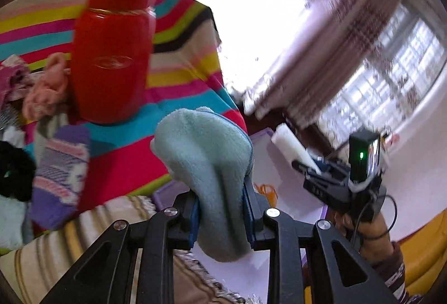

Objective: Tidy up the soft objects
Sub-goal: 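Carry the white cloth and blue sock into the box and release both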

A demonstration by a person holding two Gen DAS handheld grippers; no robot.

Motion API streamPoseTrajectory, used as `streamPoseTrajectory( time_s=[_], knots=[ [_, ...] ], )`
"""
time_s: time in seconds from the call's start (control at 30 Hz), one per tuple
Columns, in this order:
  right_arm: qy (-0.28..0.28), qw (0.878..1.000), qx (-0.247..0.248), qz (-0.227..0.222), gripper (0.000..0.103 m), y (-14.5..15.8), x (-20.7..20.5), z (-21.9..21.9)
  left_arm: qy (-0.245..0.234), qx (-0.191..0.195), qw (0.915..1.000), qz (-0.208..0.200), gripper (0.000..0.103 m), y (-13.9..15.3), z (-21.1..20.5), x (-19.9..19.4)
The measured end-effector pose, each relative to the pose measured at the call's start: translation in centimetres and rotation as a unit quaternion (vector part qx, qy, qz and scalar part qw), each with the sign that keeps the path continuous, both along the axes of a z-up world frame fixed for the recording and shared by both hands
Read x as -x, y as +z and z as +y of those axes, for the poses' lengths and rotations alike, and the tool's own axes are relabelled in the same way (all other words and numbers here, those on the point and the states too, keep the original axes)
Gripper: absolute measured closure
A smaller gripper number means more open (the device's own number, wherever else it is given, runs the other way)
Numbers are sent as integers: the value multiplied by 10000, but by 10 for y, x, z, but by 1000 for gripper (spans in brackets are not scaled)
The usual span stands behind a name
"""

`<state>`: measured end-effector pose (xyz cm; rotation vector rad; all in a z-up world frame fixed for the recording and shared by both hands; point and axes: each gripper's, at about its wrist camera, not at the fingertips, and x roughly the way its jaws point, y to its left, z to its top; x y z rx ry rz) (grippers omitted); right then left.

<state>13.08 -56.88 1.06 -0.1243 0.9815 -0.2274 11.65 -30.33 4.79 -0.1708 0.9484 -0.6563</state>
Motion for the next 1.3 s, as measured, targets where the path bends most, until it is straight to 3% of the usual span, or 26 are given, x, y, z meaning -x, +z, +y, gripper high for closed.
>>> streamPoseTrajectory(
  time_s=[0.17, 0.23, 0.27, 0.3, 0.37, 0.4, 0.87, 1.3],
  knots=[
    [-67, 10000, 33, -2, 65, -3, -5, -13, -250, -210, 9994, 85, 75, -8, -28, -2],
    [-111, 9999, 43, -4, 60, -4, -8, -18, -349, -294, 9989, 88, 72, -11, -32, -1],
    [-129, 9999, 71, -8, 51, -4, -9, -19, -376, -348, 9986, 95, 68, -12, -35, -1],
    [-146, 9998, 100, -26, 44, -4, -9, -20, -399, -423, 9983, 106, 59, -13, -37, -1],
    [-176, 9997, 127, -81, 42, -3, -8, -21, -369, -654, 9971, 132, 42, -18, -45, -4],
    [-186, 9997, 106, -86, 42, -3, -8, -22, -323, -710, 9969, 144, 38, -20, -47, -6],
    [-172, 9994, -279, -100, 36, -1, -4, -11, 132, -462, 9981, 389, 38, -20, -23, -17],
    [564, 9961, -671, -100, 35, 13, -11, 56, 637, -154, 9979, -7, 38, 5, 26, -19]
  ],
)
